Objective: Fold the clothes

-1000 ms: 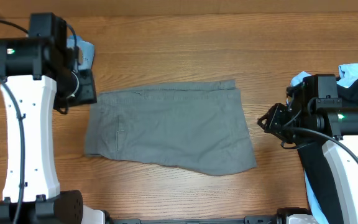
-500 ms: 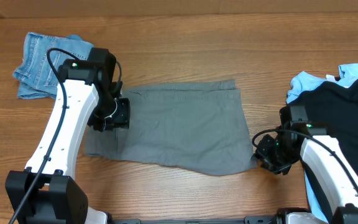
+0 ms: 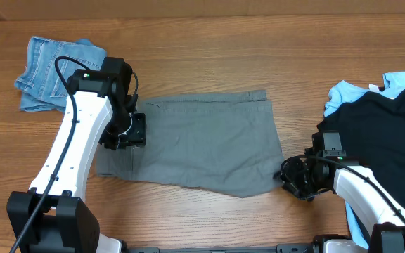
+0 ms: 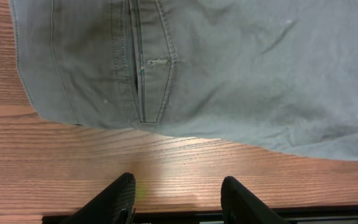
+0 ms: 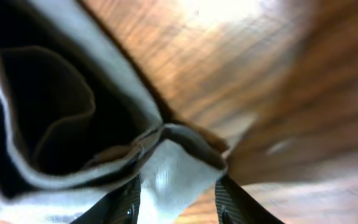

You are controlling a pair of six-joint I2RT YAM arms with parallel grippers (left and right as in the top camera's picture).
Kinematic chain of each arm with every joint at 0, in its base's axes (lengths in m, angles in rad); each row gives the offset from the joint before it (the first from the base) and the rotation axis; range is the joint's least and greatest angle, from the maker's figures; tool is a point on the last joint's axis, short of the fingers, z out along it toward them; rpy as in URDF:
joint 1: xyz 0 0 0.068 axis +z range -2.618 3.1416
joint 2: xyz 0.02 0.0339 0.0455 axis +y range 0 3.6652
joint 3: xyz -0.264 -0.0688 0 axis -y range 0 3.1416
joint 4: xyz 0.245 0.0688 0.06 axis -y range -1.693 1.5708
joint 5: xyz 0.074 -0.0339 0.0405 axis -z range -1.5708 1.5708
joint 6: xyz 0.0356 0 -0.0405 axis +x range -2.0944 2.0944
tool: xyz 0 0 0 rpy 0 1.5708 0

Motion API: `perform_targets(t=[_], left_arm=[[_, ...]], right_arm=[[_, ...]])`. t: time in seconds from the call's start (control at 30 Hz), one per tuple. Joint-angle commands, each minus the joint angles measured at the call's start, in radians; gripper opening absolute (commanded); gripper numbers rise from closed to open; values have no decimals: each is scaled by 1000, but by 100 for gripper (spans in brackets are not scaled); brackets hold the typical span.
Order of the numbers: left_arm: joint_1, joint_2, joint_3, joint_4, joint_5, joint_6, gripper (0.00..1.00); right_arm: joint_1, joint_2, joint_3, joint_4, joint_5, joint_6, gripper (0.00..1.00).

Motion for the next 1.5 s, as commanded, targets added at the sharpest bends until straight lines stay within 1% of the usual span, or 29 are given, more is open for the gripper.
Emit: perform_targets(t=[0.0, 0.1, 0.17, 0.23, 0.27, 0.37, 0.4, 0.47, 0.67, 0.77, 1.03, 1.13, 1.23, 1.3, 1.37, 1.47], left_arm=[[-13, -11, -5, 2, -14, 1, 48], [-13, -11, -5, 3, -14, 1, 49], [-13, -11, -5, 7, -14, 1, 49], [-13, -11, -5, 10, -14, 1, 49], [-13, -11, -5, 9, -14, 1, 49], [-13, -11, -5, 3, -14, 1, 49], [-13, -11, -5, 3, -14, 2, 49], [-13, -11, -5, 3, -14, 2, 49], [-13, -11, -5, 10, -14, 2, 49], [-13, -11, -5, 16, -14, 2, 50], [-13, -11, -5, 19, -14, 2, 51], [-13, -11, -5, 18, -14, 2, 51], [-13, -11, -5, 14, -14, 2, 51], [-13, -11, -5, 16, -14, 2, 51], [-13, -11, -5, 21, -14, 10, 51], [-13, -11, -5, 21, -14, 10, 51]], right_arm=[[-1, 9, -23, 18, -10, -13, 44], [-1, 9, -23, 19, -10, -14, 41], [-1, 9, -23, 42, -10, -14, 35], [-1, 9, -23, 57, -11, -20, 21], [-1, 9, -22, 56, -11, -20, 16], [-1, 7, -16, 46, -11, -20, 5], [-1, 6, -5, 28, -11, -20, 4], [-1, 5, 35, -43, -11, -20, 4], [-1, -1, 225, -338, -6, -48, 4], [-1, -1, 278, -389, -7, -48, 4], [-1, 0, 293, -328, -105, -34, 4], [-1, 0, 293, -321, -103, -10, 4], [-1, 0, 293, -336, -72, -14, 4], [-1, 0, 291, -333, -18, -17, 4], [-1, 1, 284, -307, 58, -16, 4], [-1, 8, 283, -277, 114, -1, 4]])
